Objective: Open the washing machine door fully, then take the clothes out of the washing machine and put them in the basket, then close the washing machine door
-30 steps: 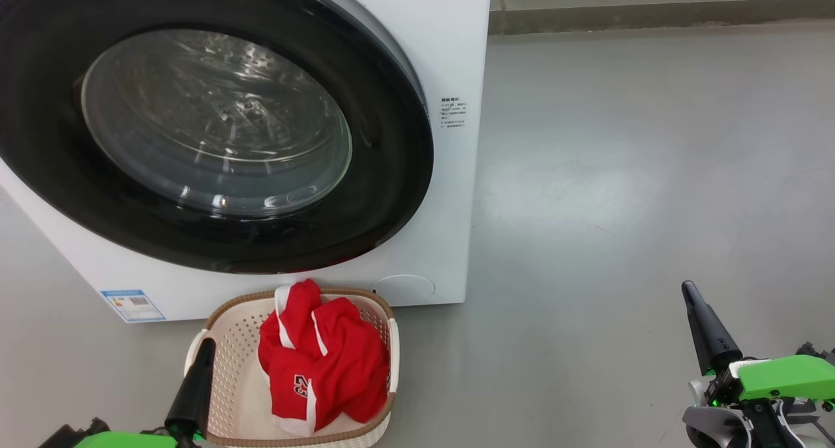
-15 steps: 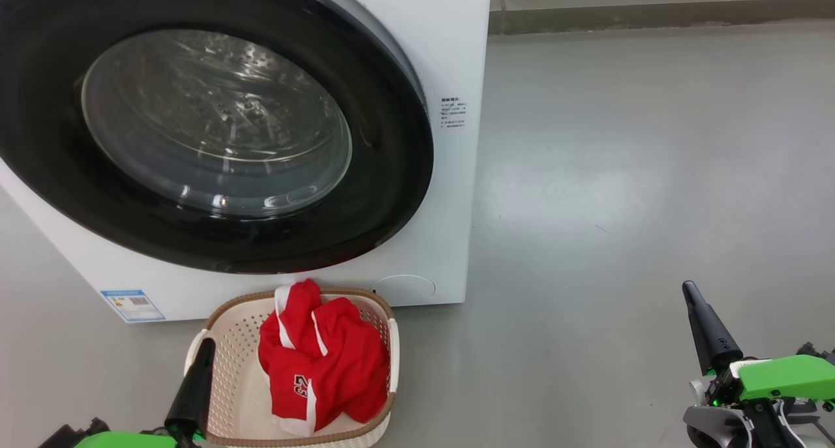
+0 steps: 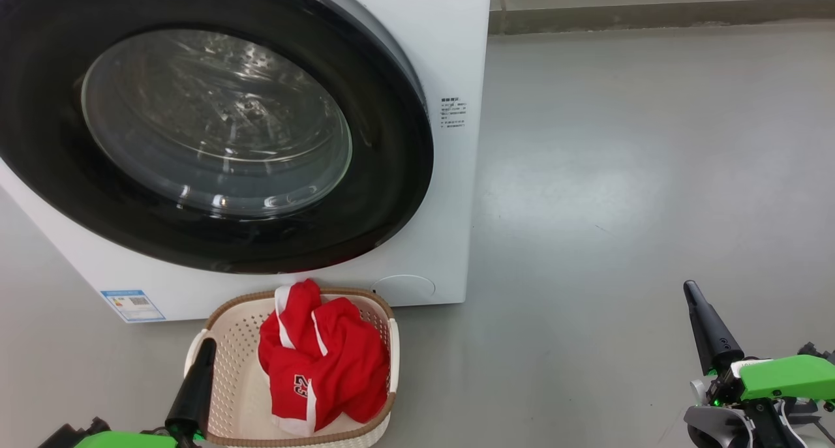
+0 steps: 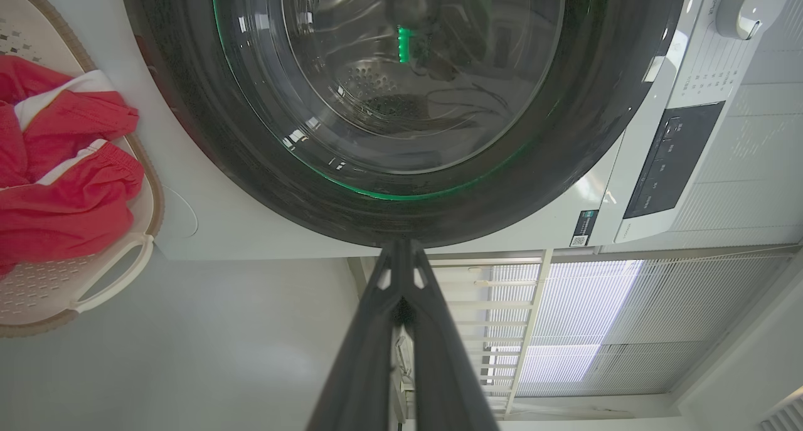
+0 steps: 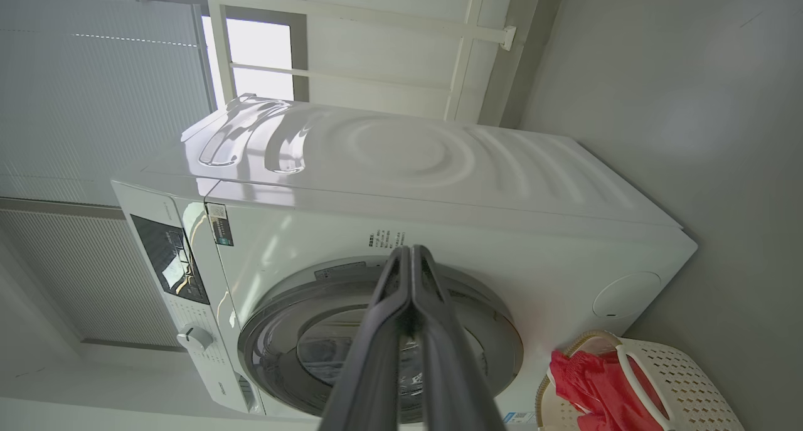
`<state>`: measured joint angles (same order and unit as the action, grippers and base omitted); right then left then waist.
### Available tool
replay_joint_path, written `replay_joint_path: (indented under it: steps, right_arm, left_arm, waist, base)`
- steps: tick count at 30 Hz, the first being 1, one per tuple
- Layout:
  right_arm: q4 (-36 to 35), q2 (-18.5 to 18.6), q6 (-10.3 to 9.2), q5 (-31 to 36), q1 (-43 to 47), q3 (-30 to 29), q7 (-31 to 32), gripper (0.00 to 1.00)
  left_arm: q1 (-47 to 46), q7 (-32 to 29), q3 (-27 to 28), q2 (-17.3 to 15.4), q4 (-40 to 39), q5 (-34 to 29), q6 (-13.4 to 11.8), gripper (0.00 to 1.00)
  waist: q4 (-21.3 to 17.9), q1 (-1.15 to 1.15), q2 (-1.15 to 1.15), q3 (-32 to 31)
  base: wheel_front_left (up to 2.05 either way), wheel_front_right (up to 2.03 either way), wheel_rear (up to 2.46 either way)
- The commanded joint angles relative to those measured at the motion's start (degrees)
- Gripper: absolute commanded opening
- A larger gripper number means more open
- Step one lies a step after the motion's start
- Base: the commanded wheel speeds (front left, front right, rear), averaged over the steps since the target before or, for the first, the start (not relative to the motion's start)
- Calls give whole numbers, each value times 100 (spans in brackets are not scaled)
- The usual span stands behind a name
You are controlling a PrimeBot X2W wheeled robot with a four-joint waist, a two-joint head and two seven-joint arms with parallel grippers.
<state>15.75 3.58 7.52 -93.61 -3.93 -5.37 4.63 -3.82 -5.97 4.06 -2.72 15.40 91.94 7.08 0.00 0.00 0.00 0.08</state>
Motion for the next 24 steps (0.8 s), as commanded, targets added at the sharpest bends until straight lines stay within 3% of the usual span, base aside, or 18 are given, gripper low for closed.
replay_joint_path:
  steps: [1, 24]
  right_arm:
    - [-160, 62, -3, -5, -236, 62, 43, 0]
    - [-159, 42, -3, 19, -238, 33, 66, 0]
  left_arm:
    - [-262, -25, 215, -44, -112, 49, 41, 0]
    - [-262, -32, 223, -39, -113, 42, 41, 0]
  waist:
    - [0, 0, 0, 0]
    - [0, 0, 0, 0]
  base:
    - [0, 0, 0]
    - [0, 0, 0]
